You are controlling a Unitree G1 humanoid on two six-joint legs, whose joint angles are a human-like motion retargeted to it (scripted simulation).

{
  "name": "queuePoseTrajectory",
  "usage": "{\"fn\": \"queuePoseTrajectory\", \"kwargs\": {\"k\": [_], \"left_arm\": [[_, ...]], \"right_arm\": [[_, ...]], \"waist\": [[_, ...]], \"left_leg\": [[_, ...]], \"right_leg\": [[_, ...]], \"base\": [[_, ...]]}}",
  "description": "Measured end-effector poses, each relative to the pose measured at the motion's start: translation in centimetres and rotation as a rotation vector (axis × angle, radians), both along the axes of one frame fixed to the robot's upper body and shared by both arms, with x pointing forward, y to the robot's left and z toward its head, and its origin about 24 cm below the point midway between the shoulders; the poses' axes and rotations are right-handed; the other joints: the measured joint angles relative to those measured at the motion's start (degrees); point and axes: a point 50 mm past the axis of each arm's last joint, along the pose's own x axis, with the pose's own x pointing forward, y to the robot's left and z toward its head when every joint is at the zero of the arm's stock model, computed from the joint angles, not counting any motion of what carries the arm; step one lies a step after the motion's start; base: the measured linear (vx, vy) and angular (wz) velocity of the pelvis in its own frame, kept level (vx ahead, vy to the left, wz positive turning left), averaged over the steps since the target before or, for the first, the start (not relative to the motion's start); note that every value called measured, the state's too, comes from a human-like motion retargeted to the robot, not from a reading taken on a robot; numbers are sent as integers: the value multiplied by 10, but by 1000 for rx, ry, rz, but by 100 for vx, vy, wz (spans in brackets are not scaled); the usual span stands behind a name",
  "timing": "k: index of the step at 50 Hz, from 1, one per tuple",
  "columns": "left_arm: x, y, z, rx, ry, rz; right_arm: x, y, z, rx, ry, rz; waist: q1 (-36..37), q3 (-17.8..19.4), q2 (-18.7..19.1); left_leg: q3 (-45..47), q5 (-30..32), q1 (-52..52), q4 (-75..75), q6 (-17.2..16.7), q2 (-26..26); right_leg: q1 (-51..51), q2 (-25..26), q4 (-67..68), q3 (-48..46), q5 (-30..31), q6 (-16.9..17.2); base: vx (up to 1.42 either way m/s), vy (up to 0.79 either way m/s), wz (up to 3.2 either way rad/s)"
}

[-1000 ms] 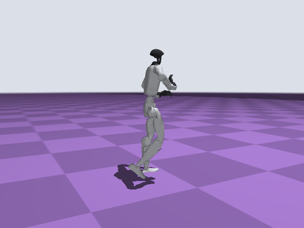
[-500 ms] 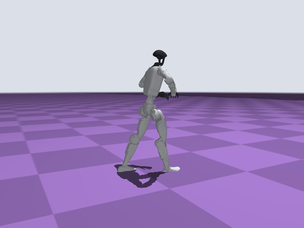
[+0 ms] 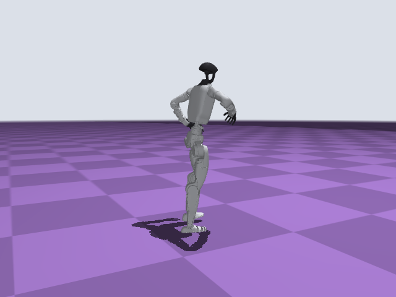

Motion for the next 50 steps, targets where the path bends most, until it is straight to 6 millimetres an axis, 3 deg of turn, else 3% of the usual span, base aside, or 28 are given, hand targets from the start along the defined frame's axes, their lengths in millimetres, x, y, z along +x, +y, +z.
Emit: {"fn": "queuePoseTrajectory", "kwargs": {"k": [6, 10, 12, 17, 21, 23, 25, 27, 30, 35, 39, 42, 45, 48, 50], "left_arm": [[-63, -7, -70, -268, 455, 198], [-112, -14, -108, -503, 763, 376], [-134, -12, -123, -551, 874, 519], [-175, -7, -146, -477, 1092, 861], [-176, -7, -153, -387, 1180, 1007], [-161, -7, -156, -370, 1173, 1023], [-130, -7, -159, -374, 1115, 1003], [-84, -9, -159, -402, 1012, 944], [-4, -18, -148, -458, 849, 789], [126, -47, -94, -530, 587, 484], [200, -73, -34, -593, 357, 332], [235, -89, 11, -643, 188, 248], [255, -99, 49, -672, 36, 171], [260, -106, 67, -661, -27, 85], [255, -107, 62, -644, -11, 54]], "right_arm": [[19, -16, -9, 312, 506, -131], [39, -24, -24, 522, 596, -250], [53, -27, -36, 626, 567, -366], [80, -33, -85, 701, 453, -768], [66, -36, -149, 600, 527, -1088], [44, -35, -183, 557, 642, -1220], [18, -32, -212, 524, 777, -1326], [-8, -29, -235, 476, 911, -1397], [-48, -27, -261, 345, 1104, -1432], [-106, -25, -281, 57, 1352, -1329], [-129, -26, -285, -68, 1415, -1253], [-132, -28, -284, -63, 1411, -1269], [-126, -30, -284, -15, 1390, -1320], [-123, -28, -283, 20, 1391, -1340], [-127, -24, -285, 25, 1407, -1334]], "waist": [[29, 16, 51], [41, 14, 59], [46, 9, 55], [46, -13, 41], [18, -29, 39], [1, -35, 48], [-16, -44, 59], [-34, -49, 67], [-59, -50, 77], [-107, -36, 90], [-157, -25, 95], [-197, -16, 85], [-232, 5, 65], [-241, 23, 60], [-238, 21, 66]], "left_leg": [[25, 91, -5, -169, -59, 25], [87, 61, -38, -180, -97, 36], [108, 40, -44, -180, -100, 40], [118, 59, -22, -180, -85, 48], [103, 52, 24, -180, -77, 49], [85, 35, 53, -180, -75, 55], [65, 19, 74, -179, -68, 61], [44, 0, 82, -167, -61, 64], [13, -26, 95, -148, -56, 64], [-44, -56, 130, -131, -55, 54], [-91, -73, 161, -127, -48, 42], [-123, -88, 186, -122, -36, 18], [-152, -111, 230, -115, -29, -13], [-160, -134, 280, -114, -37, -10], [-154, -142, 303, -111, -47, 10]], "right_leg": [[81, 46, 12, 19, -41, -25], [122, 55, 21, 33, -64, -40], [132, 55, 28, 46, -70, -45], [143, 56, 65, 84, -55, -60], [138, 62, 149, 89, 27, -62], [113, 72, 237, 73, 87, -63], [59, 80, 355, 49, 137, -62], [-8, 82, 466, 31, 157, -68], [-94, 84, 575, 15, 133, -87], [-180, 58, 565, -26, 39, -128], [-204, 44, 417, -44, 8, -128], [-196, 32, 240, -36, 54, -104], [-165, 8, 59, -37, 134, -57], [-160, 4, -10, -75, 136, -5], [-164, 22, -11, -99, 121, 0]], "base": [[55, 8, -44], [59, 6, -32], [62, 9, -48], [66, 14, -48], [71, 21, 4], [70, 23, 41], [64, 22, 56], [58, 19, 69], [54, 15, 84], [52, 10, 103], [52, 2, 107], [54, -5, 97], [61, -10, 79], [65, -17, 28], [66, -31, -8]]}}
